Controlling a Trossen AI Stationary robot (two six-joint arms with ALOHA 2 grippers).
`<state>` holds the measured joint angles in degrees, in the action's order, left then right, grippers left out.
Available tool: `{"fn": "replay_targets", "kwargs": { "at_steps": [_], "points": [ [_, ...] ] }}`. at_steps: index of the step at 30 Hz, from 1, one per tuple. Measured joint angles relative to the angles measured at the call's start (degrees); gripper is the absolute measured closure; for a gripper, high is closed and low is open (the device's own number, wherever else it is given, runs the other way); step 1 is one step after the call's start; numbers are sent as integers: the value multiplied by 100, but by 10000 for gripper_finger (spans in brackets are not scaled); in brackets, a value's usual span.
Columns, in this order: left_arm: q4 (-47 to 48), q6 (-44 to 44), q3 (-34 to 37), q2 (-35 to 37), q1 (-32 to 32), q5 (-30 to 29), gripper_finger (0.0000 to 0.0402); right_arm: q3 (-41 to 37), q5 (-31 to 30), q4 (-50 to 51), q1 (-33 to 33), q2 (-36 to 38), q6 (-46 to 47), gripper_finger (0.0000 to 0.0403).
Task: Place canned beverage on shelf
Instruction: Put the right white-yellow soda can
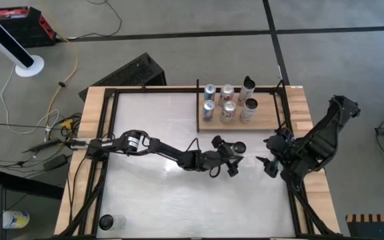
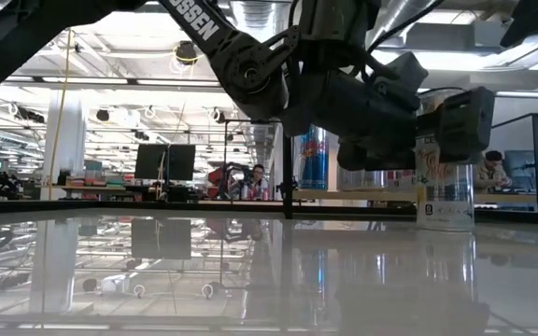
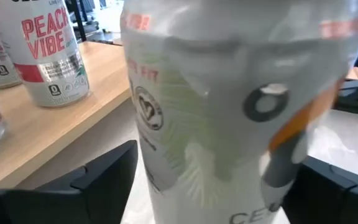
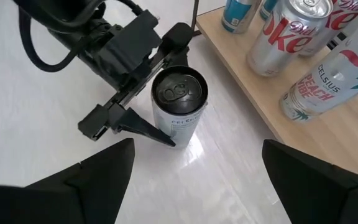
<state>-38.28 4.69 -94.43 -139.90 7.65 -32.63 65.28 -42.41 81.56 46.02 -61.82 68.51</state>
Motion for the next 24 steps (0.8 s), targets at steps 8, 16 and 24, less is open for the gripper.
{"fn": "replay_targets", "kwargs": {
  "at_steps": [8,16,24],
  "points": [
    [100,-673,0,30,8,67,51,0,89,8,-120,-2,41,24],
    [2154,-1245,-2,885,148,133,50,0,371,39,-343,-2,-32,24],
    [4305,-1057,81,1922,96,939,49,2,365,20,-490,-19,-89,24]
  ]
}}
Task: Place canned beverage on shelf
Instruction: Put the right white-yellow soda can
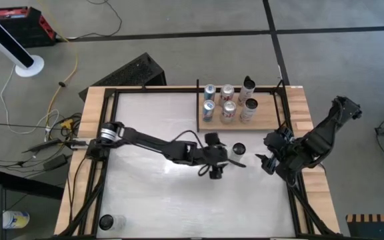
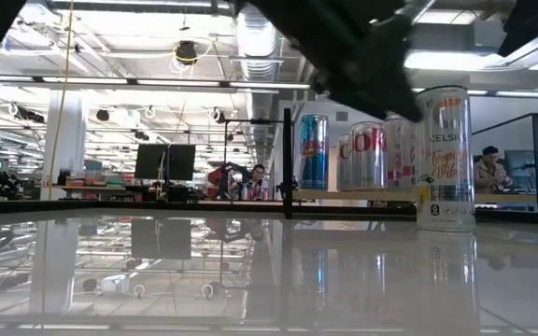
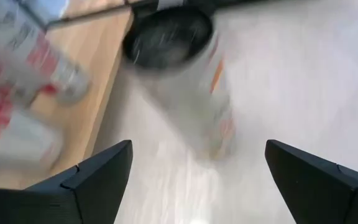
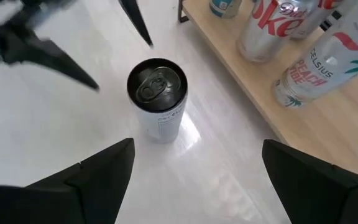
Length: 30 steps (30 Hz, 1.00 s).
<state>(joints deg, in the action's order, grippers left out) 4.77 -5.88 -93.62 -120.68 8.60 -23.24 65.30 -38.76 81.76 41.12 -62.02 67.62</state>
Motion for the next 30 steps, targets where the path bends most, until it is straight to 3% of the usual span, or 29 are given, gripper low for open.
{"fn": "replay_targets", "kwargs": {
  "at_steps": [3,8,12,16,23,30],
  "points": [
    [143,123,680,577,-23,-227,49,0,4,-11,37,-30,229,24],
    [-1405,128,2861,2058,-24,-1136,49,0,-16,-6,182,-106,615,24],
    [-2875,-141,4337,3154,-54,-1171,49,4,-37,-37,187,-193,1173,24],
    [-3820,-508,5344,4058,-188,-422,49,4,-153,-225,191,-444,1812,24],
    [-4911,-121,6720,5170,-1025,2079,49,7,-466,-383,145,-1147,2866,24],
    [-4941,53,7116,5429,-1777,3292,49,7,-511,-476,-208,-1344,3252,24]
  ]
}}
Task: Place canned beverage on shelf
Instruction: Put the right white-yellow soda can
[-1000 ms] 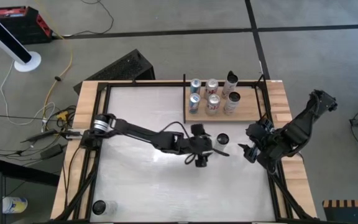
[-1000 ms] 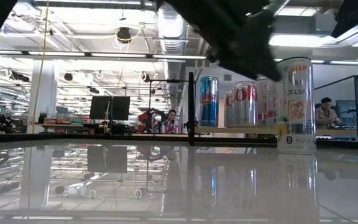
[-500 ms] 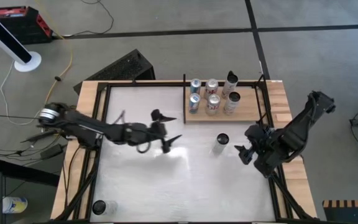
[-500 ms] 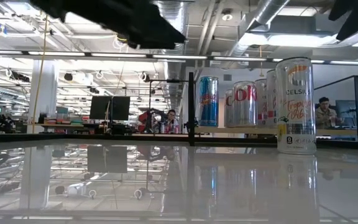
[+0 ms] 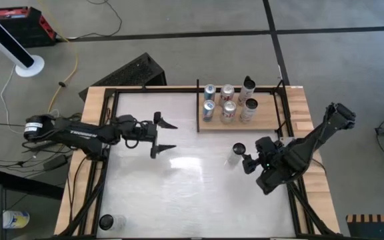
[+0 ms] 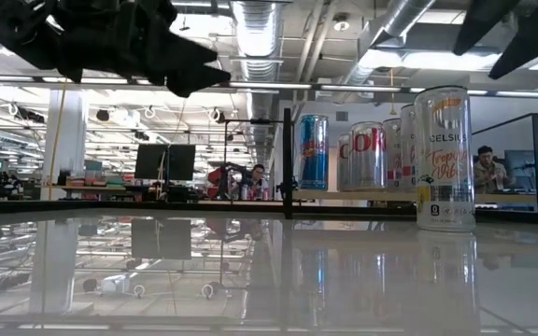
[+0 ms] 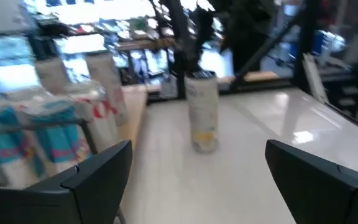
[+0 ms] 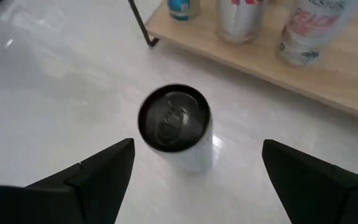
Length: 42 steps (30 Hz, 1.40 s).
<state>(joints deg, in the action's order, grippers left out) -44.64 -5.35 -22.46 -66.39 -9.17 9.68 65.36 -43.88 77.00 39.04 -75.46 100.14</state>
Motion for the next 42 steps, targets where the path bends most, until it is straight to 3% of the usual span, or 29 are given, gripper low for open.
{"fn": "replay_targets", "kwargs": {
  "at_steps": [6,12,20,27,42],
  "points": [
    [308,-324,20,-7,-227,739,49,4,-517,-637,-58,0,-700,24],
    [330,-195,20,-9,-332,1565,49,4,-573,-912,-95,0,-746,24],
    [314,9,18,-9,-332,1512,49,4,-372,-1072,-400,2,-1223,24],
    [332,67,18,15,-332,1509,49,4,-272,-1683,-540,-139,-2682,25],
    [354,108,16,17,-332,1503,49,4,-441,-993,-620,-521,-2013,42]
  ]
}}
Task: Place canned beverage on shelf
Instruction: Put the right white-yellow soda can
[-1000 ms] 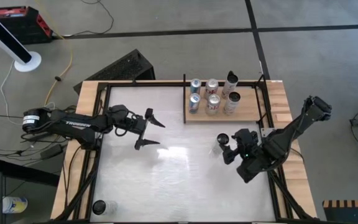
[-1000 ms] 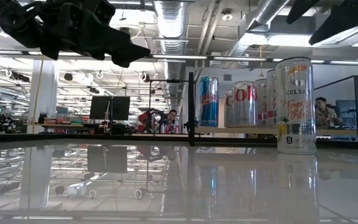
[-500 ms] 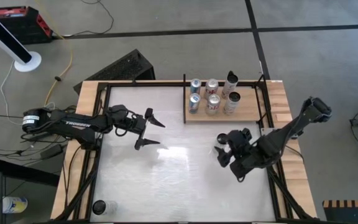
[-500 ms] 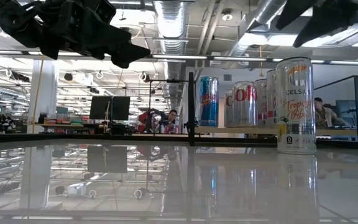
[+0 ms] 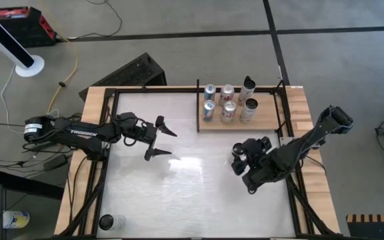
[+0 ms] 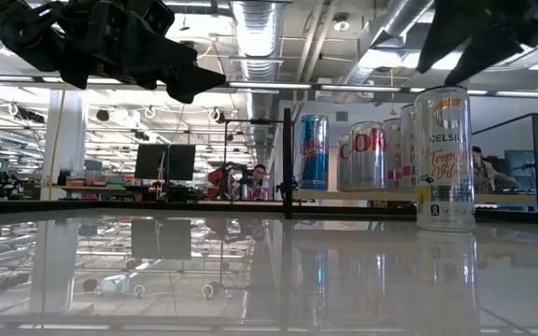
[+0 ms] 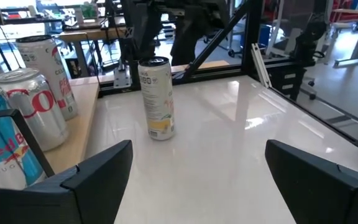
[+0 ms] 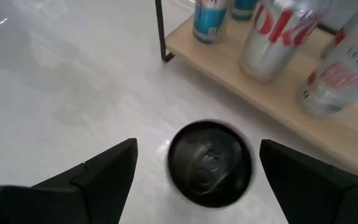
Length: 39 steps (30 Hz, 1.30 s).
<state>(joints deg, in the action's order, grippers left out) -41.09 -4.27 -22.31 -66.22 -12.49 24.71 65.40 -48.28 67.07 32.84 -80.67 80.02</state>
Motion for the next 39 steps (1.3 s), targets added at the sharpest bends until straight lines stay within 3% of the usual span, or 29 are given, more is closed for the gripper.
{"fn": "replay_targets", "kwargs": {
  "at_steps": [7,26,30,35,39],
  "points": [
    [28,-59,0,0,0,-2,49,-1,-99,305,-68,-386,831,42],
    [62,-105,-2,0,0,0,49,-4,-40,275,-139,-591,1175,42],
    [25,-107,-4,0,0,0,49,-4,316,250,-160,-591,1210,64],
    [71,-101,-4,0,0,50,49,-4,358,167,-133,-589,1294,128],
    [60,-101,-4,0,1,48,49,-2,394,236,-133,-589,1296,135]
  ]
}}
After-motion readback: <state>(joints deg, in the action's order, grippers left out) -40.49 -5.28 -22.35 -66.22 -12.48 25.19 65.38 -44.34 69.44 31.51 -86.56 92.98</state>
